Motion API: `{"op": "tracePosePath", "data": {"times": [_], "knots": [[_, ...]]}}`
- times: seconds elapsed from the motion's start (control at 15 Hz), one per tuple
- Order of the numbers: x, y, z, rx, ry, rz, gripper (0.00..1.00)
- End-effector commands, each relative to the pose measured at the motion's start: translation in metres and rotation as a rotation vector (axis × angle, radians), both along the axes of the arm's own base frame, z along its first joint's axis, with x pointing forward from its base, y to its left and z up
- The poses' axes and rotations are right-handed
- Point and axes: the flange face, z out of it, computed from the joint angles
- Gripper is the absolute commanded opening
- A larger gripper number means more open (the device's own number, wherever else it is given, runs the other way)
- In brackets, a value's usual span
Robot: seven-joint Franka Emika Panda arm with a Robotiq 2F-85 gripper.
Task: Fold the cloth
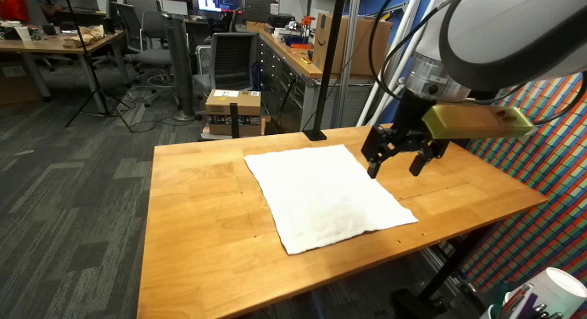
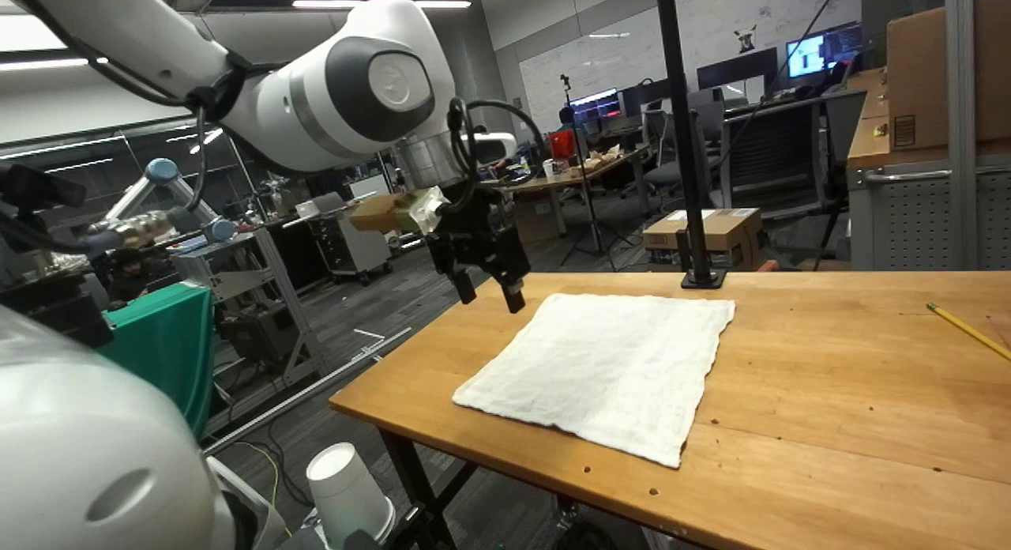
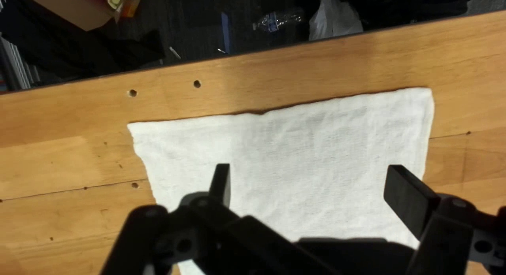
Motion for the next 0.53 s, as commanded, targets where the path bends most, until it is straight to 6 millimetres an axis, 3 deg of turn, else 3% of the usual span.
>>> {"op": "tracePosePath", "data": {"times": [0.0, 0.27, 0.47], "knots": [[0.014, -0.055, 0.0, 0.004, -0.033, -0.026, 1.0], [0.022, -0.115, -0.007, 0.003, -0.047, -0.004, 1.0], [0.026, -0.142, -0.018, 0.018, -0.061, 0.022, 1.0]]}}
